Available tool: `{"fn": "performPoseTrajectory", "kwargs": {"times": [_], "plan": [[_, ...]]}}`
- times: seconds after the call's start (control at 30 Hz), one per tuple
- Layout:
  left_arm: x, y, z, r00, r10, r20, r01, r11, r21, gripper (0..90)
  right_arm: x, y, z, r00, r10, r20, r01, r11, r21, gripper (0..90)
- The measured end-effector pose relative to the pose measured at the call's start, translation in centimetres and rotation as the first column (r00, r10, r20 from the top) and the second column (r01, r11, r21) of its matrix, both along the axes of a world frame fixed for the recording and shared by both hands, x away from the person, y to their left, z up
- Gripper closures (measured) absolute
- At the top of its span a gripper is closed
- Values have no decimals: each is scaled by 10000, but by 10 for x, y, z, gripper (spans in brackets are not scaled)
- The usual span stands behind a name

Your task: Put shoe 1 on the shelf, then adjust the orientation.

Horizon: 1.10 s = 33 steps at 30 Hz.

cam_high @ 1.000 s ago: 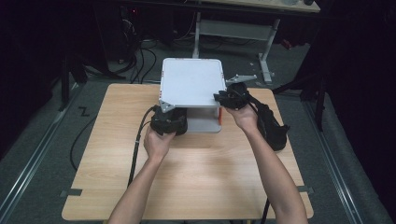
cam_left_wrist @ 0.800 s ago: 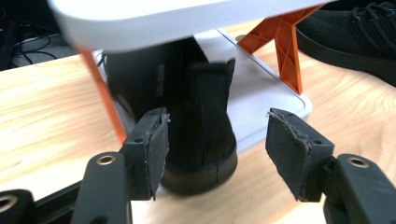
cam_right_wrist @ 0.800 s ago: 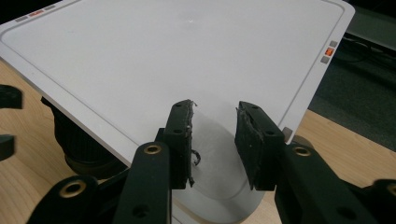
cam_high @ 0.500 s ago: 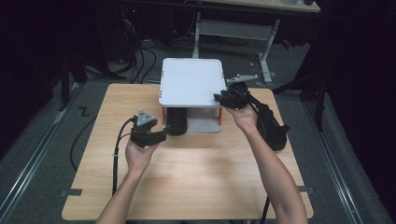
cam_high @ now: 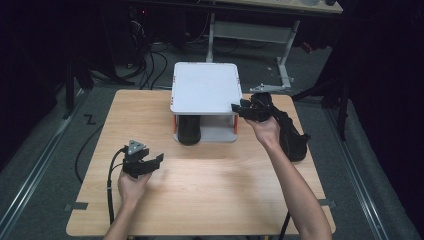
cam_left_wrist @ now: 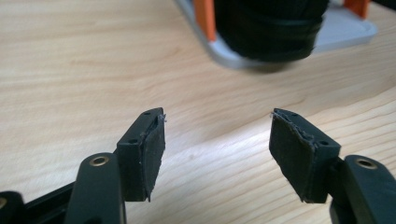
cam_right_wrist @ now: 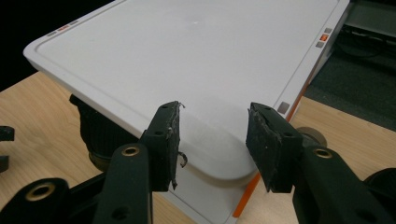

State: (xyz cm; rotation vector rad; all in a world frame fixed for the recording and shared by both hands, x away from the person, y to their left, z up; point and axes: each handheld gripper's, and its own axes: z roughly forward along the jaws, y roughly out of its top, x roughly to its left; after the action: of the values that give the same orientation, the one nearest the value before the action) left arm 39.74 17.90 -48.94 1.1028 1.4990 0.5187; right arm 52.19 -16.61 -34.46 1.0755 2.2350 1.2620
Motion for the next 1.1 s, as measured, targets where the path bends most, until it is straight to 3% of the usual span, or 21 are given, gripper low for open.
{"fn": "performPoseTrajectory", "kwargs": {"times": [0.07, 0.23, 0.37, 0.67, 0.97, 1.1], "plan": [[1, 3, -8, 9997, 129, -195, -123, 9994, 327, 358, -9, -8, 3, 9999, 36, 142, -39, 9998, 187, 557], [0, 8, -17, 9986, 375, -373, -353, 9977, 586, 356, -22, -21, 8, 9987, 25, 503, -43, 9994, 355, 568], [-1, 12, -25, 9971, 588, -492, -551, 9958, 725, 354, -33, -37, 10, 9975, -141, 689, 126, 9997, 225, 569], [-2, 9, -28, 9973, 570, -460, -503, 9896, 1350, 341, -41, -65, -7, 9934, -809, 815, 790, 9965, 262, 558], [-3, 8, -28, 9974, 551, -467, -478, 9883, 1450, 330, -52, -97, -24, 9860, -1528, 670, 1550, 9875, -291, 546], [-3, 8, -28, 9974, 545, -469, -473, 9888, 1415, 330, -56, -117, -33, 9773, -2012, 658, 2055, 9763, -676, 534]]}}
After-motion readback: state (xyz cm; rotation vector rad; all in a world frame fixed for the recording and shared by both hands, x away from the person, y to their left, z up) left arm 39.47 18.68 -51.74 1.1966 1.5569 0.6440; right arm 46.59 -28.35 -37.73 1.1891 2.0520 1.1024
